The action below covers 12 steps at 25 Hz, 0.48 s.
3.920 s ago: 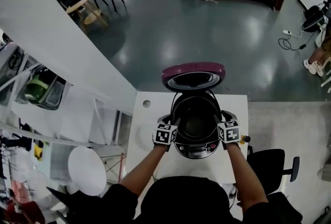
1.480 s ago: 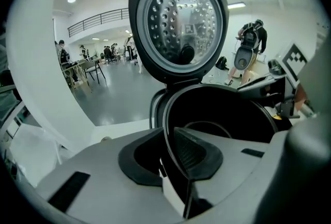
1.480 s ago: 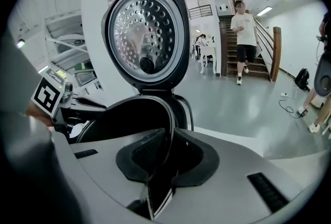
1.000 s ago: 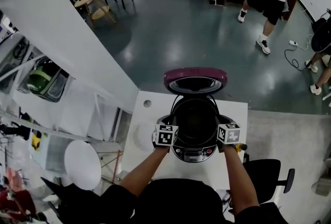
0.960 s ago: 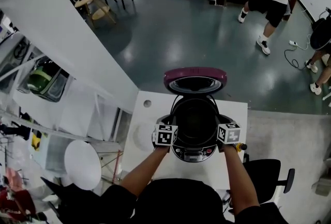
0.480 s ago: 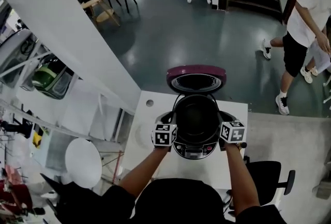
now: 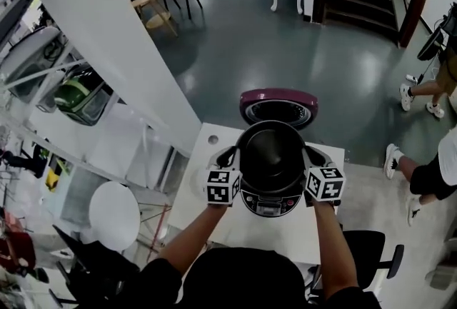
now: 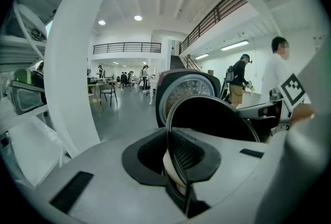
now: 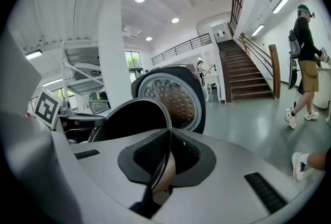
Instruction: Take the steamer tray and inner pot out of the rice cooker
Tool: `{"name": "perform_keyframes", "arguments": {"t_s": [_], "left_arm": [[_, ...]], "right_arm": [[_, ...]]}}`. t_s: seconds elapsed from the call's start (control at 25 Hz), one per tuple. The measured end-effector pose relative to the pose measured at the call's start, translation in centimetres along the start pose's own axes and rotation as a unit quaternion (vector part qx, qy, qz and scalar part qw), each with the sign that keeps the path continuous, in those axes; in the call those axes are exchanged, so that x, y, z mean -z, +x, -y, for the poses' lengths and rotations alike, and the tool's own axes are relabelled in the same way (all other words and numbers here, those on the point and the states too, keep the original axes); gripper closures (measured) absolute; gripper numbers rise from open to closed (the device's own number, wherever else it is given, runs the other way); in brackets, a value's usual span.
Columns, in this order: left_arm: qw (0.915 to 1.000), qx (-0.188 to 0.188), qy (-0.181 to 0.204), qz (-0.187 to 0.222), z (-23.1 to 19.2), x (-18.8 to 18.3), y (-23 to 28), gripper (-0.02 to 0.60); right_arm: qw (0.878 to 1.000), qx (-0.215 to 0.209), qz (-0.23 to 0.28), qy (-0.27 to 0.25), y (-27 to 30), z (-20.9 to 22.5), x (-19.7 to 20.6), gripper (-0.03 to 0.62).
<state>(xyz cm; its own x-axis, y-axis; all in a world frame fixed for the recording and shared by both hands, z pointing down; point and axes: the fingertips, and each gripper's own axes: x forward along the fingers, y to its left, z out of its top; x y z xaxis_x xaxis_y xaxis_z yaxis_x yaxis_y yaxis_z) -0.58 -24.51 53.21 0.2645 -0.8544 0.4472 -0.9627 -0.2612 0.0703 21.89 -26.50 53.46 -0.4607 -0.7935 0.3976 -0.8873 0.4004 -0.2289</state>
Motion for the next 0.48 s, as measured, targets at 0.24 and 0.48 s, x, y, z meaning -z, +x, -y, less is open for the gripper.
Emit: {"name": "perform_keyframes", "arguments": {"t_s": [0.24,0.48], "left_arm": [[0.9989,-0.030,-0.023,0.029,-2.7,-1.3,-3.8,0.554],[0.9970,-0.052,-0.045,0.036,-7.9,-0.6,-7.0,0.555]], "right_arm": [[0.999,-0.040,0.017,-0.020,0.7,-4.0,-2.3,0.576],[0.998,-0.065,0.009,-0.018,2.7,-9.7,-1.6,0.576]]}}
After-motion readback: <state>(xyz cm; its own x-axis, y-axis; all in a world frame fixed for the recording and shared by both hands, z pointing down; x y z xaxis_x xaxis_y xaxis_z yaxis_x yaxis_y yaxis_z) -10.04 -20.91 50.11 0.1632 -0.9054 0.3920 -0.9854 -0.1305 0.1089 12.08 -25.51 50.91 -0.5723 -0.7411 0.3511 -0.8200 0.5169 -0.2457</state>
